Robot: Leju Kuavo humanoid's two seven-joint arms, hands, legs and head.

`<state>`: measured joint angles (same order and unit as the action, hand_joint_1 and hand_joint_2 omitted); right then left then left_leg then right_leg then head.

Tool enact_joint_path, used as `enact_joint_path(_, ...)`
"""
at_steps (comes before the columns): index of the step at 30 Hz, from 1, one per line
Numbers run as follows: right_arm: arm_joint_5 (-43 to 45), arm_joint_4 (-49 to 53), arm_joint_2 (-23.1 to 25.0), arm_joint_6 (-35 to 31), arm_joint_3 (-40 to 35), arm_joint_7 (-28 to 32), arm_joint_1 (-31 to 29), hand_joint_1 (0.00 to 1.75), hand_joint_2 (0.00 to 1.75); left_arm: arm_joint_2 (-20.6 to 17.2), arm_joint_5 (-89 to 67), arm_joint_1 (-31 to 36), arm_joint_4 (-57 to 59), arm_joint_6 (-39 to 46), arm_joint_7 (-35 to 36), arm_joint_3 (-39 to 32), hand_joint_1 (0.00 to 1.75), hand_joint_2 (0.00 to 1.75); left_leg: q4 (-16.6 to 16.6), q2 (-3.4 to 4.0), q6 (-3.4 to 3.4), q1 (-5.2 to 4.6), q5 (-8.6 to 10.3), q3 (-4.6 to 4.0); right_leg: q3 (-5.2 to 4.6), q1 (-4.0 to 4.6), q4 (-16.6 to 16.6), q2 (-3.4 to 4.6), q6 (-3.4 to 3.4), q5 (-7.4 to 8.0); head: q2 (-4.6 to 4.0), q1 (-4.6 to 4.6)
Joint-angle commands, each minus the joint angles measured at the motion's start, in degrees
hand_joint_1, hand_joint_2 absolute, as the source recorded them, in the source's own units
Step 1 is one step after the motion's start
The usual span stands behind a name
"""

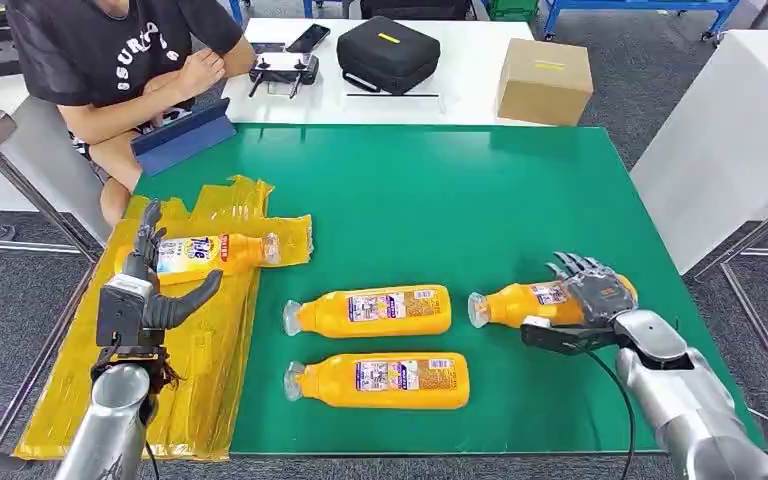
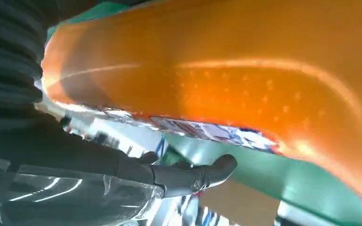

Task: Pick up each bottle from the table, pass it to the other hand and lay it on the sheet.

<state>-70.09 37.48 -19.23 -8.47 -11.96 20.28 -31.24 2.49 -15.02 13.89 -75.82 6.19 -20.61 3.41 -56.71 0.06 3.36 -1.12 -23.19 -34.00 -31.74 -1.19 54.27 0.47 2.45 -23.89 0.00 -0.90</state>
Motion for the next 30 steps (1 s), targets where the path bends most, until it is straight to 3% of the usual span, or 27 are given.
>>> enact_joint_path(1,2.11,-9.81,1.05,7.64,-3.19,-0.71,-4.34,0.0,1.75,0.43,0.36,3.15,6.13,0.02,-0.33,0.28,0.0,1.75,0.03,-0.09,-0.28,0.08,0.01,0.05,0.09,0.07,-0.07,-0.12,-0.16,0.0,0.0,0.0)
enact_joint_path(18,2.65,-13.73,0.05,11.67,-5.5,-3.31,-6.68,0.02,1.75,0.94,0.38,3.53,8.07,0.28,-1.09,0.04,0.0,1.75,0.05,-0.17,-0.27,0.09,0.04,0.08,0.15,0.08,-0.12,-0.2,-0.16,0.0,0.0,0.0)
enact_joint_path(19,2.97,-13.95,0.06,11.65,-5.54,-2.97,-6.88,1.4,1.75,0.93,0.42,3.64,8.17,0.25,-1.24,0.11,0.0,1.75,0.02,-0.14,-0.18,0.08,0.02,0.08,0.15,0.07,-0.09,-0.15,-0.11,-0.01,0.0,0.02)
enact_joint_path(20,3.1,-14.04,0.01,11.79,-5.64,-2.87,-6.96,1.64,1.75,0.93,0.44,3.73,8.19,0.22,-1.28,0.14,0.0,1.75,0.05,-0.19,-0.26,0.09,0.04,0.09,0.18,0.08,-0.12,-0.21,-0.16,-0.01,0.0,0.0)
enact_joint_path(21,3.19,-14.07,-0.05,11.87,-5.67,-2.78,-6.98,1.75,1.75,0.93,0.46,3.79,8.19,0.22,-1.29,0.14,0.0,1.75,0.02,-0.14,-0.21,0.09,0.02,0.08,0.15,0.07,-0.1,-0.15,-0.13,0.0,0.0,0.0)
enact_joint_path(30,3.98,-13.91,-0.18,12.17,-6.48,-2.14,-7.24,1.75,1.75,0.92,0.56,3.6,7.44,0.06,-1.31,-0.03,0.0,1.75,0.01,-0.21,-0.19,0.08,0.1,0.01,0.09,0.05,-0.08,-0.22,-0.16,0.01,0.0,0.0)
